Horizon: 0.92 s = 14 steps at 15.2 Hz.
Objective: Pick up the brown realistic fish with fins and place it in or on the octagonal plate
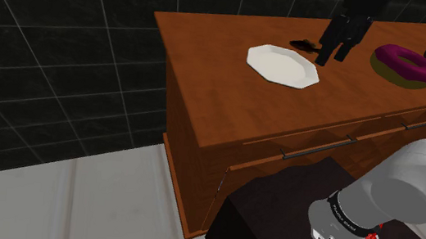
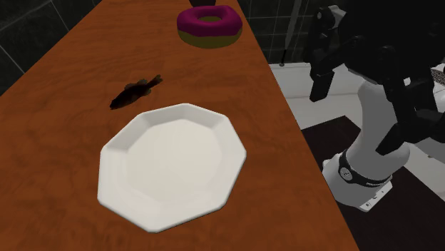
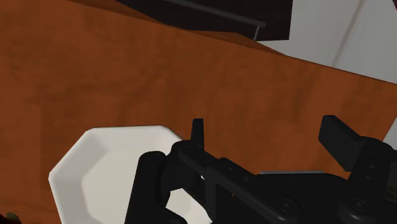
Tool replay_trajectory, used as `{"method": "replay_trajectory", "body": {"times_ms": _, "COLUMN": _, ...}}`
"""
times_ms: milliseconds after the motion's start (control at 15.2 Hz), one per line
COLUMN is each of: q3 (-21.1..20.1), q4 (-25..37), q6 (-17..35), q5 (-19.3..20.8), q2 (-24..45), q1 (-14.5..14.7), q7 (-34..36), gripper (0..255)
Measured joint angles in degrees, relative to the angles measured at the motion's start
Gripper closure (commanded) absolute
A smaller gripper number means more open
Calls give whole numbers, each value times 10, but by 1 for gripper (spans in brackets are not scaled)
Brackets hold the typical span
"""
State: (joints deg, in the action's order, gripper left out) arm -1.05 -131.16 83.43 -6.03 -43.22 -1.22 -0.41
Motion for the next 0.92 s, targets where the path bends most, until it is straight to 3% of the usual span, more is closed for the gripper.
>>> {"method": "replay_trajectory", "body": {"times_ms": 396, "q3": 45, "q4": 3, "q6": 29, "q5": 34, "q2": 36, "q1": -10, "q7": -66, "gripper": 0}}
{"method": "replay_trajectory", "body": {"times_ms": 924, "q3": 131, "q4": 56, "q6": 84, "q5": 79, "q2": 145, "q1": -23, "q7": -195, "gripper": 0}}
